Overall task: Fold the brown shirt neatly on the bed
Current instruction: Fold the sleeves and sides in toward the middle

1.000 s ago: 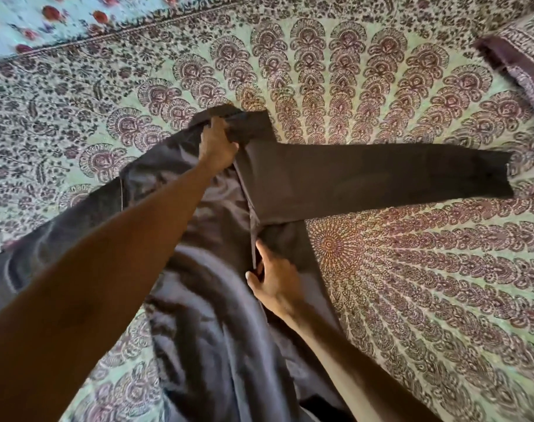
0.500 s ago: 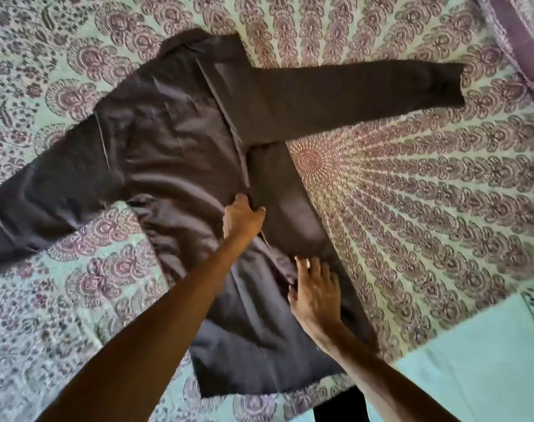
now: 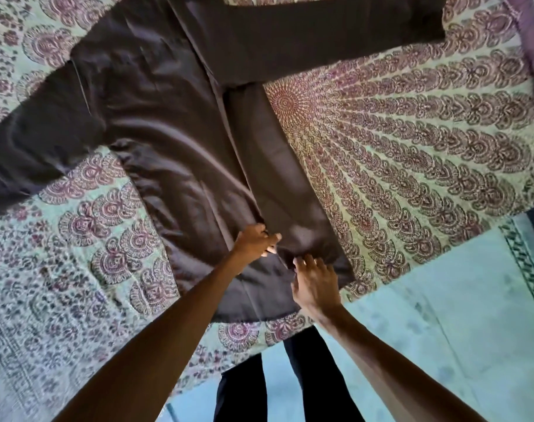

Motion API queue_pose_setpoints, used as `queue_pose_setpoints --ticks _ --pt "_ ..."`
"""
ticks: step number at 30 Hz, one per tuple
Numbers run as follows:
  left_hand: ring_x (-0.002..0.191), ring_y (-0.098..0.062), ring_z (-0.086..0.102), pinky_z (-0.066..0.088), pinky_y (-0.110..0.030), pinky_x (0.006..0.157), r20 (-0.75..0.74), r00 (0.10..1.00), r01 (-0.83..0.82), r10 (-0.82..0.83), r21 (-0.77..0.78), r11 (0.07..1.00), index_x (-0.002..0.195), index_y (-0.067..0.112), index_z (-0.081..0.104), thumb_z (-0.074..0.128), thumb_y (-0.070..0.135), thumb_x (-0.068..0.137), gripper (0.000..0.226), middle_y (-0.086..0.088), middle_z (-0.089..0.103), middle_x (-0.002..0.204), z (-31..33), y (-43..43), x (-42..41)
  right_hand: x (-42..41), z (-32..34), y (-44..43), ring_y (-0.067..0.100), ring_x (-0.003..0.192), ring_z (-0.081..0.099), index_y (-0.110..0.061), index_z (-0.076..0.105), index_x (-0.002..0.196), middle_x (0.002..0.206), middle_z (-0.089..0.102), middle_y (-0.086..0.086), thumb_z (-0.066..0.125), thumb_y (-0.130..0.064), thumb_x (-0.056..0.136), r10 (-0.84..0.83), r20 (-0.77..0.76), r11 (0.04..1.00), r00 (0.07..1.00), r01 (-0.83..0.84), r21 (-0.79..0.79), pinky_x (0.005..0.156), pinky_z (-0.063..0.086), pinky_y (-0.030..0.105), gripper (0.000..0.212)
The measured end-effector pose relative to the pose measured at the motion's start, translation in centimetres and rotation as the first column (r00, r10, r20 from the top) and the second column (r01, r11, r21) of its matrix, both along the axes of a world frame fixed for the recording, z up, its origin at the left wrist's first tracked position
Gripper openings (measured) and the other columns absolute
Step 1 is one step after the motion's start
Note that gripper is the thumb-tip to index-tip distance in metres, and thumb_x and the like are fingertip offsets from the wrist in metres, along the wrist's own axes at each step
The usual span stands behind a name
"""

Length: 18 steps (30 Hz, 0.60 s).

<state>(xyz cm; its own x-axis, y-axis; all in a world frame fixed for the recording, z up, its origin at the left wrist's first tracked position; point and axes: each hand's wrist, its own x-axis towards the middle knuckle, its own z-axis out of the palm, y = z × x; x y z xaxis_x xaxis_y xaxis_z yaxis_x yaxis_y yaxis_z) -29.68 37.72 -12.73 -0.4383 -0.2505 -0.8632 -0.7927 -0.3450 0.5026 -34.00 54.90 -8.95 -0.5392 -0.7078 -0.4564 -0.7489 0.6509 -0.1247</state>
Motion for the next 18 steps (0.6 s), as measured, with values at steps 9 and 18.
queue_pose_setpoints --ticks 9,18 --pt "0.041 -0.009 0.059 0.045 -0.019 0.043 0.218 0.969 0.117 -0.114 -0.001 0.993 0.078 0.013 0.057 0.06 0.031 0.092 0.023 -0.005 0.066 0.067 0.8 0.0 1.2 -0.8 1.5 -0.9 0.023 0.076 0.069 -0.019 0.065 0.087 0.085 0.071 0.001 0.049 -0.05 0.087 -0.012 0.192 0.999 0.981 0.006 0.033 0.066 0.054 0.032 0.034" --pt "0.1 -0.033 0.062 0.049 -0.043 0.08 0.301 0.887 0.446 -0.349 -0.756 0.479 0.101 0.019 0.056 0.061 0.038 0.086 0.024 -0.006 0.057 0.111 6.6 -9.7 -7.9 -15.4 2.4 -10.0 0.018 0.077 0.066 -0.017 0.063 0.113 0.098 0.07 0.002 0.053 -0.029 0.095 -0.157 0.013 0.981 0.987 0.158 -0.109 0.067 0.058 0.034 0.024"
